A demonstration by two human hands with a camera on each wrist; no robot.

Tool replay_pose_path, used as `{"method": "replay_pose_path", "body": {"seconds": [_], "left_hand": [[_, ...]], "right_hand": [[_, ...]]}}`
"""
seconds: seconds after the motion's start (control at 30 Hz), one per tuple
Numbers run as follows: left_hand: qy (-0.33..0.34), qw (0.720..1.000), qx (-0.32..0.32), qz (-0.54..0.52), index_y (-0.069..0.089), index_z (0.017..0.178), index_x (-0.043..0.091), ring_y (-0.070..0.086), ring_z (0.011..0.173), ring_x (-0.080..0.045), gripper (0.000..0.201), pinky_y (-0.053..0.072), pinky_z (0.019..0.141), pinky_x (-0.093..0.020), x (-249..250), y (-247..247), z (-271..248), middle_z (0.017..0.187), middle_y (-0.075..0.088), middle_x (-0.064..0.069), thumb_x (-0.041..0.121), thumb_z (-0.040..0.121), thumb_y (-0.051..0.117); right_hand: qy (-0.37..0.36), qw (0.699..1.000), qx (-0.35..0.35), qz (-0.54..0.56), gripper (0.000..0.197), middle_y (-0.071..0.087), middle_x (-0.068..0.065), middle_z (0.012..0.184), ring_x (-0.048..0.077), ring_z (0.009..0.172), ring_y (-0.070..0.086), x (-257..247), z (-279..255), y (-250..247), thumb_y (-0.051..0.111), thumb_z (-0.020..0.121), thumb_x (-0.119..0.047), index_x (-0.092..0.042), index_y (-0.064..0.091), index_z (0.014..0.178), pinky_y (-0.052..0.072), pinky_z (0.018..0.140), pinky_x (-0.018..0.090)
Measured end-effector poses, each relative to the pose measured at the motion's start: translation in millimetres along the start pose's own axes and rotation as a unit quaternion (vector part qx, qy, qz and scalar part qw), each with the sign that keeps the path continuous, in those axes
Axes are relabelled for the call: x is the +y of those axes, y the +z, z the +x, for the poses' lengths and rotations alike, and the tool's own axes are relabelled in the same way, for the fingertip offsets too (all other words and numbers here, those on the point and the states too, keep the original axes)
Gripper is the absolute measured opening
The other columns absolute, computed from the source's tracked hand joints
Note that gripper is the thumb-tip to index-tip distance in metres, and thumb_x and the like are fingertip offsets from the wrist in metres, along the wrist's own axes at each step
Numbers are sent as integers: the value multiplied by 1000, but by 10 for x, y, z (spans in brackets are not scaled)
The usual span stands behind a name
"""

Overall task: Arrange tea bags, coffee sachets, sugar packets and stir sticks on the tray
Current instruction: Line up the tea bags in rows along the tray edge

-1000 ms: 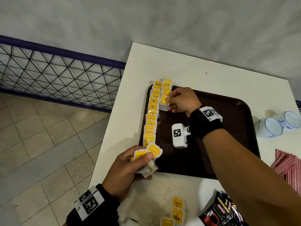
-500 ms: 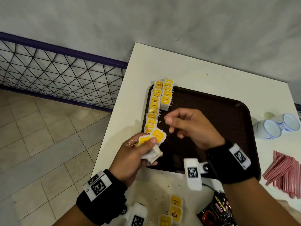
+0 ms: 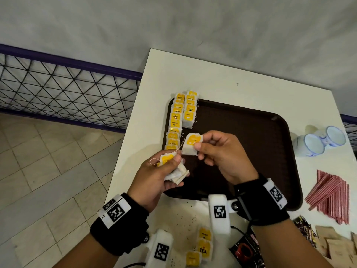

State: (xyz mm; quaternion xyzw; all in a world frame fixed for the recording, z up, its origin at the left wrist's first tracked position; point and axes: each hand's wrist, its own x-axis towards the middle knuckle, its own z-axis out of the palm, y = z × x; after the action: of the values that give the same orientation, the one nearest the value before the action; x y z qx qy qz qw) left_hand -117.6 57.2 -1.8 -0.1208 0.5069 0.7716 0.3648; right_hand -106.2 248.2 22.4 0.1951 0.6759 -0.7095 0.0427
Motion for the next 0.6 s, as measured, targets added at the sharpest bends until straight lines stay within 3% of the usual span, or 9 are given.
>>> {"method": "replay_pose_path", "body": {"seconds": [0.13, 0.27, 0.43, 0.6], "left_hand": [[5, 1000, 5, 1, 72, 109, 17, 76, 89, -34, 28, 59, 71, -39, -9, -67, -11, 100, 75, -11, 29, 85, 68], [5, 1000, 4, 1, 71, 113, 14, 76, 90, -34, 26, 57, 81, -47, -14, -106, -24, 102, 75, -12, 27, 90, 66], [1, 1000, -4, -4, 69, 114, 11, 74, 86, -33, 37, 57, 72, -39, 3, -103, -38, 101, 73, -12, 33, 84, 69], [-6, 1000, 6, -1, 70, 109, 10, 74, 87, -36, 29, 59, 65, -36, 6, -141, -54, 100, 72, -19, 30, 88, 67]], "right_hand": [[22, 999, 28, -26, 9, 64, 16, 63, 19, 53, 55, -26, 246, -132, 72, 84, 2, -5, 71, 79, 39, 41, 20], [69, 995, 42, -62, 12, 67, 16, 67, 16, 54, 61, -2, 553, -169, 69, 86, 4, -6, 66, 80, 44, 44, 19], [108, 987, 38, -113, 13, 66, 12, 66, 12, 50, 63, 51, 835, -115, 69, 87, 4, -6, 62, 83, 48, 45, 19], [122, 984, 49, -122, 10, 66, 14, 67, 13, 46, 63, 62, 929, -17, 70, 87, 4, 1, 62, 93, 50, 43, 19]]}}
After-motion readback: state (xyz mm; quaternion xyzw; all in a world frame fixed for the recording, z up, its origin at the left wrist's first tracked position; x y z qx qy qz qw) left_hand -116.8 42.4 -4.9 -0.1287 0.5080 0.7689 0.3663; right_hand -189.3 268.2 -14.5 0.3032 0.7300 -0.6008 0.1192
